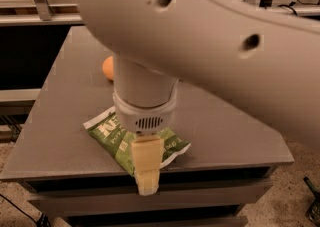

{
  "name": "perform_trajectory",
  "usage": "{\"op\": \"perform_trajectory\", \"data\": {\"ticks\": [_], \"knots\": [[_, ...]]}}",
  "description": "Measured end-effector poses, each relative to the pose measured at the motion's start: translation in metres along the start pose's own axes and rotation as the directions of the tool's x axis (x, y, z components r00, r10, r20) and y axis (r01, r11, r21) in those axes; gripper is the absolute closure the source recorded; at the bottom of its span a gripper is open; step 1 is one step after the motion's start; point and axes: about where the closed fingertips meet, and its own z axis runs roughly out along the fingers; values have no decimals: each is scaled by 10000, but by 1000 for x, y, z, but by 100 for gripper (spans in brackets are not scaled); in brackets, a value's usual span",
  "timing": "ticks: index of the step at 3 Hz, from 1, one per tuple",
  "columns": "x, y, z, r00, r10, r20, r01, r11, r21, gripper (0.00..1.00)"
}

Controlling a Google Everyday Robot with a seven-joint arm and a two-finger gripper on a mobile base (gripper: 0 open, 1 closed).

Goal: Pick green jalapeno chip bag

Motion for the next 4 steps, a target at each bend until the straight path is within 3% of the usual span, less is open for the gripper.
{"op": "perform_trajectory", "data": {"ticks": [1,2,4], "knots": [[-13,0,25,9999,-124,-24,123,9996,-249,12],[-15,6,48,9988,-360,345,367,9991,-215,30],[-14,6,55,9957,-667,635,680,9975,-177,75]]}}
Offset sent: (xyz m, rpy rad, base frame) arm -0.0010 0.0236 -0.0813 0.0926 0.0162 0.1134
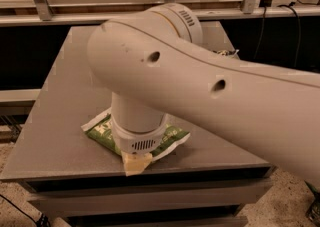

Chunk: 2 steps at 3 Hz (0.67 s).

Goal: Pick green jalapeno chip bag

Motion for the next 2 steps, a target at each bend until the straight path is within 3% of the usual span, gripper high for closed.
{"op": "perform_trajectory", "data": {"ticks": [1,2], "knots": [[0,0,-2,10000,-1,1,1,10000,-2,97],[0,0,-2,10000,-1,2,1,10000,-3,100]]}}
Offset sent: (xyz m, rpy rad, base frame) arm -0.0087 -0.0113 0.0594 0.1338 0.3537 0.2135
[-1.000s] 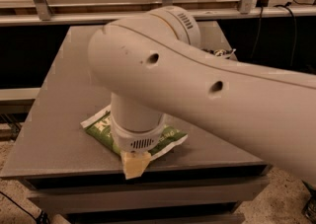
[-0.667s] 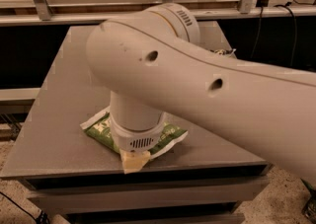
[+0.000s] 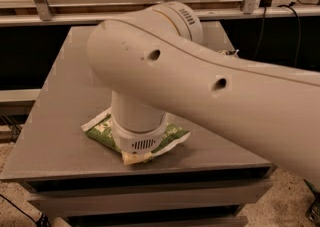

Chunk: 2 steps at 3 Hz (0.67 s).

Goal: Pick green jalapeno chip bag

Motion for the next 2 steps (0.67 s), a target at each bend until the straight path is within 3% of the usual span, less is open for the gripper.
{"op": "perform_trajectory", "data": {"ticks": [1,2], "knots": [[-1,1,-17,9972,-294,686,341,9970,-695,100],[1,-5,-53,9809,-524,1875,814,9852,-1506,100]]}}
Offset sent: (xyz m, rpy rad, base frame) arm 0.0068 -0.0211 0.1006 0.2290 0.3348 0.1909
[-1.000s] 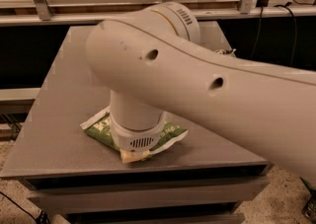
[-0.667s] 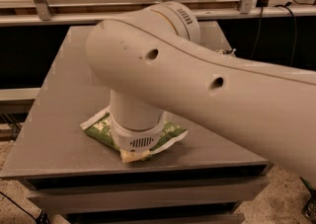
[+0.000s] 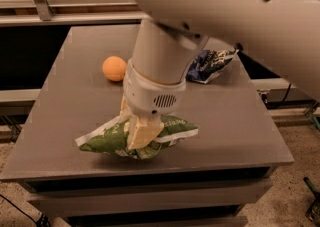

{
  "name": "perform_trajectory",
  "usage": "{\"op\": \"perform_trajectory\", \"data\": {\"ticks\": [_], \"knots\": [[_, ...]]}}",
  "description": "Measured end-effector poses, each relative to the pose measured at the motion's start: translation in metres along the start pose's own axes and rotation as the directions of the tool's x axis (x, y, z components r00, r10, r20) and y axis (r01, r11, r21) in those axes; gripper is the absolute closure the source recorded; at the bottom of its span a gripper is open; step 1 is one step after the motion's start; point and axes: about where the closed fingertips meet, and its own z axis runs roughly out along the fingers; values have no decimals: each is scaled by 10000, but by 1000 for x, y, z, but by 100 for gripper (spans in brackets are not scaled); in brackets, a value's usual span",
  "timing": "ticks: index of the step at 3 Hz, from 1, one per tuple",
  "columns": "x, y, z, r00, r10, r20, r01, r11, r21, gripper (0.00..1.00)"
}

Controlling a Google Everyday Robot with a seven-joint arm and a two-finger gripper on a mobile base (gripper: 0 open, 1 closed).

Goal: Pick green jalapeno chip bag

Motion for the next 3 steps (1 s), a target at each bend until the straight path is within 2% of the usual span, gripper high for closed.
{"op": "perform_trajectory", "data": {"ticks": [1,2,3], "knots": [[0,-11,-41,9909,-68,1348,90,9998,-160,100],[-9,-16,-55,9879,-216,1535,183,9996,230,100],[-9,-16,-54,9880,-212,1529,178,9996,232,100]]}}
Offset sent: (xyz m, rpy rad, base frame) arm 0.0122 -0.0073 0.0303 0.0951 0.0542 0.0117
